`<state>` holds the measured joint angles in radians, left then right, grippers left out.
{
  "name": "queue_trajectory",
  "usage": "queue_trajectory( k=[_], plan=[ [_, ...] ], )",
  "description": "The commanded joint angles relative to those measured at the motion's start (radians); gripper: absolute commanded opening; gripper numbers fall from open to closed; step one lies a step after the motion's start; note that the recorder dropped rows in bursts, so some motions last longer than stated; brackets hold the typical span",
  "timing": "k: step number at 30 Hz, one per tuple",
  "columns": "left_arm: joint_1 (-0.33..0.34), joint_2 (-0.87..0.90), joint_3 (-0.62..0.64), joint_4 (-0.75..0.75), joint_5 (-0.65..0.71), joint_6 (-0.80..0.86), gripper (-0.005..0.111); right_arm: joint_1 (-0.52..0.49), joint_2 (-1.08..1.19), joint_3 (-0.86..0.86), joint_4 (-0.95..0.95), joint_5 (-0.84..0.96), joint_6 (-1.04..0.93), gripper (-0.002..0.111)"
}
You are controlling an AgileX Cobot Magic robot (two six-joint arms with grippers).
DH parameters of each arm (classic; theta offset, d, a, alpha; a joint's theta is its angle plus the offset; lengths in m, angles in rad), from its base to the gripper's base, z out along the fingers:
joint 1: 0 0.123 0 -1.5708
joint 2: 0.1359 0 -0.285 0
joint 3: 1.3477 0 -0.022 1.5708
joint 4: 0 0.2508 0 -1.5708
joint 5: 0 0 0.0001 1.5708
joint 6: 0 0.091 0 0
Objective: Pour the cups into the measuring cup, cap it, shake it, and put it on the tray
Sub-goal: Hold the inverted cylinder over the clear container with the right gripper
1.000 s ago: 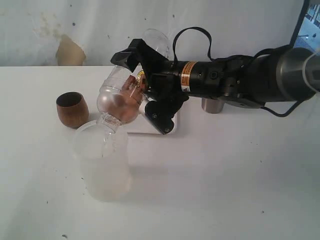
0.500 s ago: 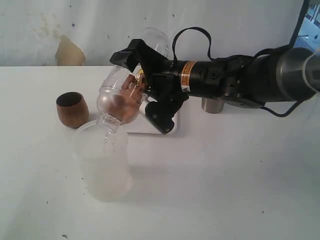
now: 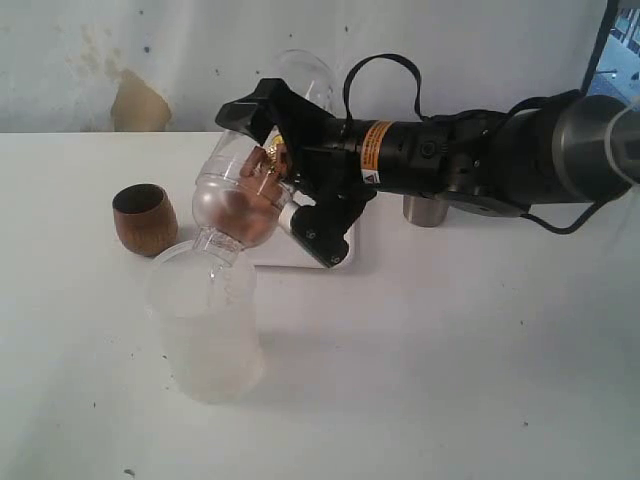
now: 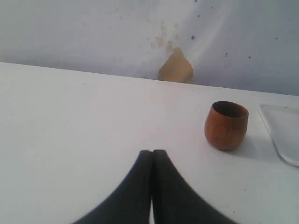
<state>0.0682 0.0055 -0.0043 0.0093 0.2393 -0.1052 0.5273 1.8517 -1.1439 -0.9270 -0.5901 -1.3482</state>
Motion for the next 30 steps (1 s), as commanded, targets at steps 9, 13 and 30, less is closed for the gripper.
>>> queue_trajectory(
  k=[9, 13, 30],
  plan=[
    [0.000, -0.006, 0.004, -0.001, -0.007, -0.002, 0.000, 0.001, -0.017, -0.012, 0.019, -0.046, -0.043, 0.000],
    [0.000, -0.006, 0.004, -0.001, -0.007, -0.002, 0.000, 0.001, -0.017, -0.012, 0.019, -0.046, -0.045, 0.000],
    [0.000, -0.006, 0.004, -0.001, -0.007, -0.002, 0.000, 0.001, -0.017, -0.012, 0.019, -0.087, -0.089, 0.000]
  ],
)
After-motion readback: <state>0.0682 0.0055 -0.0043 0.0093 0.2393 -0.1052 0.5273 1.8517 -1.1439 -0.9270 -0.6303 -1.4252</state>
